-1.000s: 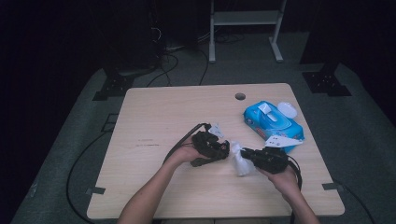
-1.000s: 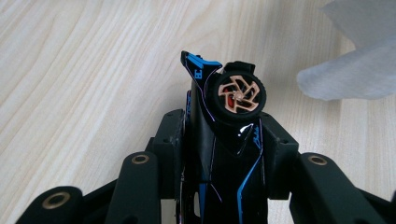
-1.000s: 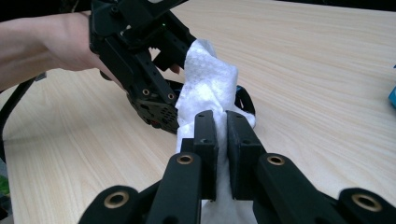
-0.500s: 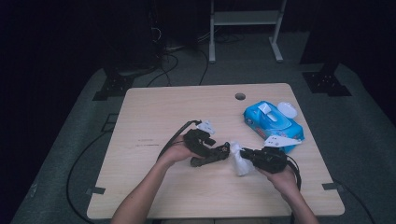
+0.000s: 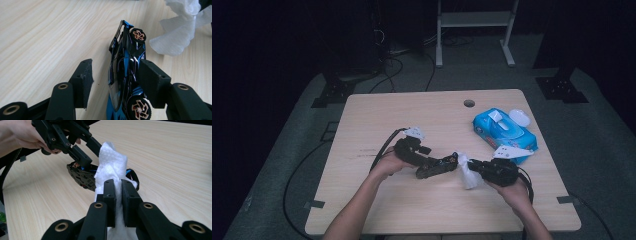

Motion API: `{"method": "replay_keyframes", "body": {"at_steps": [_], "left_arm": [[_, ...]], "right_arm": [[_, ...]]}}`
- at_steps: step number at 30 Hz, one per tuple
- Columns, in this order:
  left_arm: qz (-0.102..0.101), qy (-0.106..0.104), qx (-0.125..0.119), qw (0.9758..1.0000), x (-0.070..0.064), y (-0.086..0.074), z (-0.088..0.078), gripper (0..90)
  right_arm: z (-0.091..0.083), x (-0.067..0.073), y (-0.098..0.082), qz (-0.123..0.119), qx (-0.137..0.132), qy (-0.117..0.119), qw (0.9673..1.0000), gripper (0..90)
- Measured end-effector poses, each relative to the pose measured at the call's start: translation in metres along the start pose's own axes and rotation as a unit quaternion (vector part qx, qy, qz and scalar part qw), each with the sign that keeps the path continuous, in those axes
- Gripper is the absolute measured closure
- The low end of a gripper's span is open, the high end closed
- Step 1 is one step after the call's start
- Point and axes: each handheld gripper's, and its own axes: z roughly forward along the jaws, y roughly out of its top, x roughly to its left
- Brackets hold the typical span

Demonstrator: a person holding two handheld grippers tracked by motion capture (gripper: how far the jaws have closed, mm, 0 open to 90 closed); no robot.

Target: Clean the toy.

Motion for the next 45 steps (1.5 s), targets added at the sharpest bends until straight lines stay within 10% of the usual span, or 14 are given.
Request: {"method": "replay_keyframes", "body": {"at_steps": [21, 45], "left_arm": [[0.033, 0.009, -0.012, 0.9993, -0.027, -0.009, 0.006, 40.1], [0.102, 0.034, 0.038, 0.9935, -0.061, -0.021, 0.031, 35.5]], "right_arm": [[-0.029, 0.008, -0.004, -0.019, -0.006, -0.006, 0.9998, 82.1], [-0.044, -0.002, -0.024, -0.005, 0.009, -0.02, 0.9997, 81.8]]}}
